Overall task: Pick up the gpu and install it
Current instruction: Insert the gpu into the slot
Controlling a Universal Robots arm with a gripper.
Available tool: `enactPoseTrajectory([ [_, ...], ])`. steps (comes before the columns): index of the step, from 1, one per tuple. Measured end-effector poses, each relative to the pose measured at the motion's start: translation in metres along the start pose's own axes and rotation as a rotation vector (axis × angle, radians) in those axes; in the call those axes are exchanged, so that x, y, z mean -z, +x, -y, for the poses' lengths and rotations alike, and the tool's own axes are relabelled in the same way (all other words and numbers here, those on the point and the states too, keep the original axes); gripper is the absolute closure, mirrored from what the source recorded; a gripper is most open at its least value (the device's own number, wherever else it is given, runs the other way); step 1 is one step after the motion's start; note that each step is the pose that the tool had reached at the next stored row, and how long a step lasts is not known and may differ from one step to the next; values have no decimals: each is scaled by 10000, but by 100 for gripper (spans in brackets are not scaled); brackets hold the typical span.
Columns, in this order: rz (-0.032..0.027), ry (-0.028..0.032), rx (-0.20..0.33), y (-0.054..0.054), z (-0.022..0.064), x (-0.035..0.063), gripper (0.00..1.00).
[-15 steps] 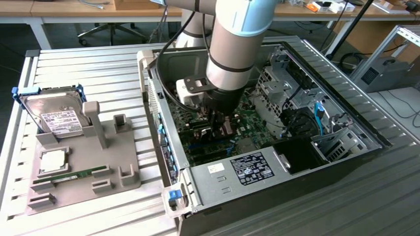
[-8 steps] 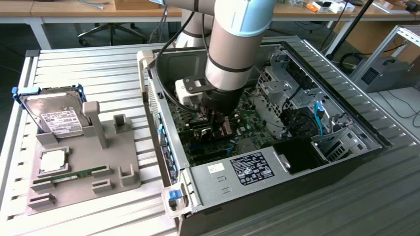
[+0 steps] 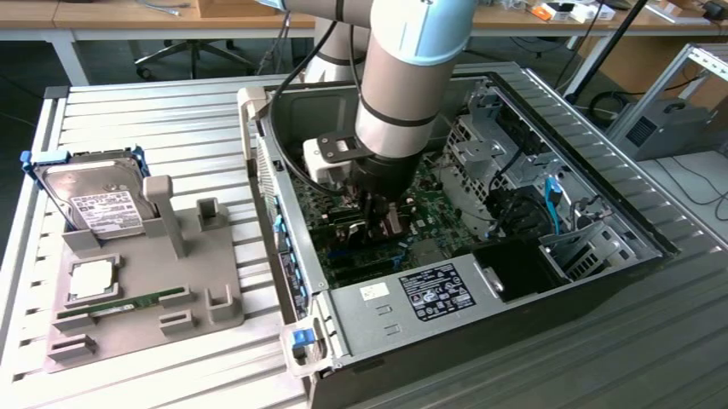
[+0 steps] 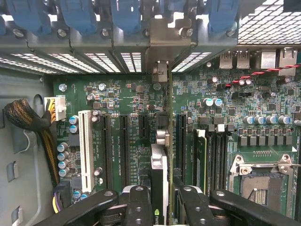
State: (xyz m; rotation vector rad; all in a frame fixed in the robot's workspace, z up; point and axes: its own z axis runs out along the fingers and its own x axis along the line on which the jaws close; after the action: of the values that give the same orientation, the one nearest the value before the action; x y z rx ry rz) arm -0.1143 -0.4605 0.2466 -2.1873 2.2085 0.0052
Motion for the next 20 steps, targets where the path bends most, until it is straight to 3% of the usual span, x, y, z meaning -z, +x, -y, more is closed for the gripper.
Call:
enactPoseTrajectory([
  [20, 2, 9, -3, 1, -29, -17, 73],
])
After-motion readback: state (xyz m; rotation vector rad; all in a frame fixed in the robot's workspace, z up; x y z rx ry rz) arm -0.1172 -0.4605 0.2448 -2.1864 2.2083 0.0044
